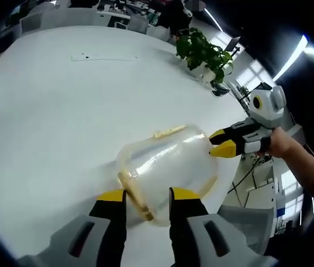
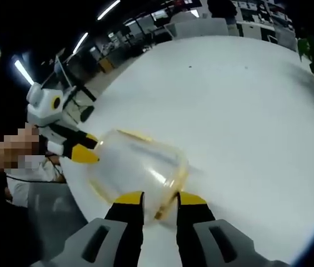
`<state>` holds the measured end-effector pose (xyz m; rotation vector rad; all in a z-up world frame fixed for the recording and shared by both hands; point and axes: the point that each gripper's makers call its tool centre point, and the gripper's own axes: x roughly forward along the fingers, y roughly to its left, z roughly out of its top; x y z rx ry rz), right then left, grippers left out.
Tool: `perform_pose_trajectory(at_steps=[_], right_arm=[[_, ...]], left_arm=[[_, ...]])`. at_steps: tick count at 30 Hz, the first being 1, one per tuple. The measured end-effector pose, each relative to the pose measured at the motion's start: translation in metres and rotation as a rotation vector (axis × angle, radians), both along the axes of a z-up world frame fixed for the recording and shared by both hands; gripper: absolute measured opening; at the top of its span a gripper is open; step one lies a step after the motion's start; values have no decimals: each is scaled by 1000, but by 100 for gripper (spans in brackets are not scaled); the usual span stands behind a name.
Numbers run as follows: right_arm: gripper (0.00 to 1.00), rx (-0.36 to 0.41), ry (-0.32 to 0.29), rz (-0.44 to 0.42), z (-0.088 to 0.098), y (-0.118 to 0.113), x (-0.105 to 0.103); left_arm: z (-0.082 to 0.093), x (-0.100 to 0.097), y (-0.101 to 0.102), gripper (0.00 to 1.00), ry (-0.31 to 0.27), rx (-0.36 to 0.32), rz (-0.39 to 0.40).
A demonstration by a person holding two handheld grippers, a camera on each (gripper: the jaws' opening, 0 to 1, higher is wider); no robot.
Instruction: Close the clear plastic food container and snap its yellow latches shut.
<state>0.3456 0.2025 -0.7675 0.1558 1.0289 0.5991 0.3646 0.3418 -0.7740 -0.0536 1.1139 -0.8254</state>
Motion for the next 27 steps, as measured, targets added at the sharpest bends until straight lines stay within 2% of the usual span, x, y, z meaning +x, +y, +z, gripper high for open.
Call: perform_pose_trajectory(at_steps=[6, 9, 12, 15, 17, 20, 22, 24, 26, 27], right_arm=[[21, 5, -11, -16, 0, 0, -1], [21, -13, -12, -16, 1, 0, 0], [22, -78, -50, 22, 3, 1, 0], [23, -109, -87, 70, 4, 1, 2], [24, -110, -96, 82, 4, 0, 2], [24, -112, -96, 93, 4, 1, 2], [27, -130, -101, 139, 4, 4, -1], [30, -163, -139, 198, 4, 4, 0], [31, -174, -138, 235, 5, 4, -2], [31, -186, -152, 250, 6, 4, -1]], left_arm=[[2, 0, 0, 28, -8, -2, -21], [4, 2, 0, 30, -65, 18, -67], [7, 5, 0, 32, -147, 34, -119], [7, 4, 1, 33, -137, 34, -103], [8, 6, 0, 34, -173, 40, -125], [9, 7, 1, 34, -186, 41, -138], [11, 9, 1, 36, -254, 64, -197], [12, 4, -1, 38, -258, 63, -222], [15, 4, -1, 41, -266, 50, -231], [18, 6, -1, 41, -299, 44, -252]])
